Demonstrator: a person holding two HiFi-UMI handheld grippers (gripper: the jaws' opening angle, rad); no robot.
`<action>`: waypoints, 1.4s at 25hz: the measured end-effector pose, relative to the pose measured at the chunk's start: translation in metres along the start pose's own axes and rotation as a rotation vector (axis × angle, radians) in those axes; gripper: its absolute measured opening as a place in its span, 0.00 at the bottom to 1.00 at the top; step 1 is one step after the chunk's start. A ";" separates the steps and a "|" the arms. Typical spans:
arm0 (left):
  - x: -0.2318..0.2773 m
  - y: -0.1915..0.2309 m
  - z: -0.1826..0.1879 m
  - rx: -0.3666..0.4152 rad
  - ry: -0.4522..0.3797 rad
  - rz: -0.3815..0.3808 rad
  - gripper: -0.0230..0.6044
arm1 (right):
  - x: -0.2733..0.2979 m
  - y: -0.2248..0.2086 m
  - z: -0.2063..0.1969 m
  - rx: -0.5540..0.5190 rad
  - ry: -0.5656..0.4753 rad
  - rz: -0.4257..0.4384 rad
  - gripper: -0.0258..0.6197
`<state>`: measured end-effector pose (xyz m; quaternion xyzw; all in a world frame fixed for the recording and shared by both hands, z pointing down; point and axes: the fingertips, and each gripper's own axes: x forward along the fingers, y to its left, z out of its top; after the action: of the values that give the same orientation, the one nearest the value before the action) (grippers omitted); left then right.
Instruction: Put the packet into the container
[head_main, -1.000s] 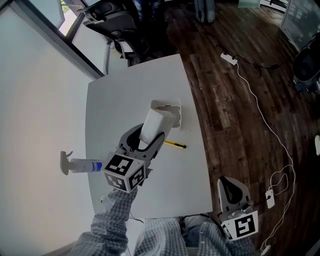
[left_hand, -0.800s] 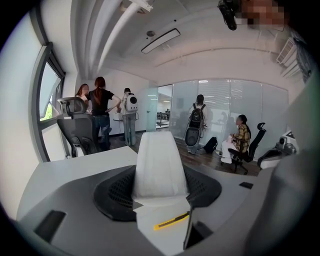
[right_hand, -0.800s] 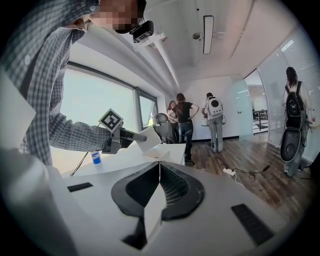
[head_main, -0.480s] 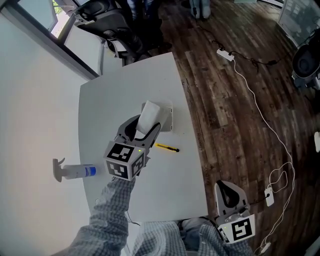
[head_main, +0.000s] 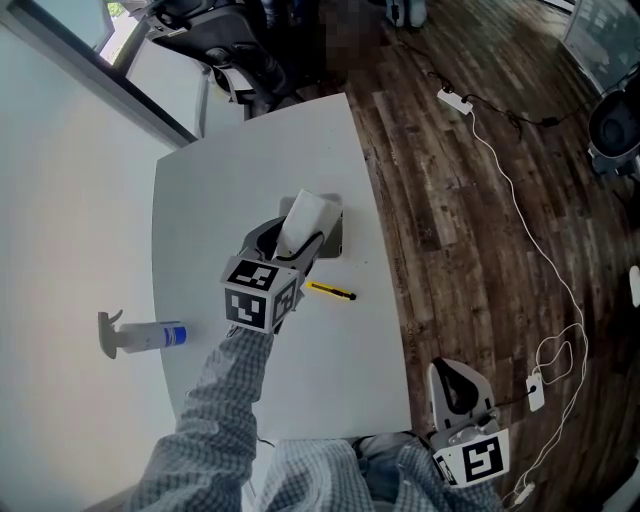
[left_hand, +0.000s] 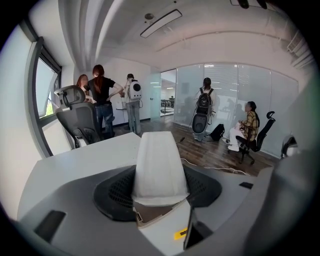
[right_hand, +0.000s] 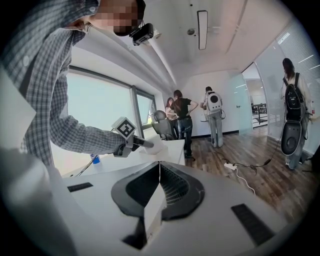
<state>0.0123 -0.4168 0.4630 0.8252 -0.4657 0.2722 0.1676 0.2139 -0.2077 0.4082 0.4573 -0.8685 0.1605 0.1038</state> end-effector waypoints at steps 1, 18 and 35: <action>0.003 0.001 -0.003 -0.001 0.013 -0.001 0.45 | 0.001 0.000 0.001 0.005 -0.001 0.000 0.06; 0.027 0.001 -0.025 0.119 0.139 0.018 0.45 | 0.003 0.017 -0.004 -0.033 0.043 0.050 0.06; -0.003 0.008 0.004 0.002 -0.020 0.039 0.55 | -0.002 0.039 0.005 -0.070 0.026 0.059 0.06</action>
<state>0.0057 -0.4210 0.4580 0.8188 -0.4831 0.2676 0.1569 0.1829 -0.1876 0.3956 0.4256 -0.8853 0.1388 0.1261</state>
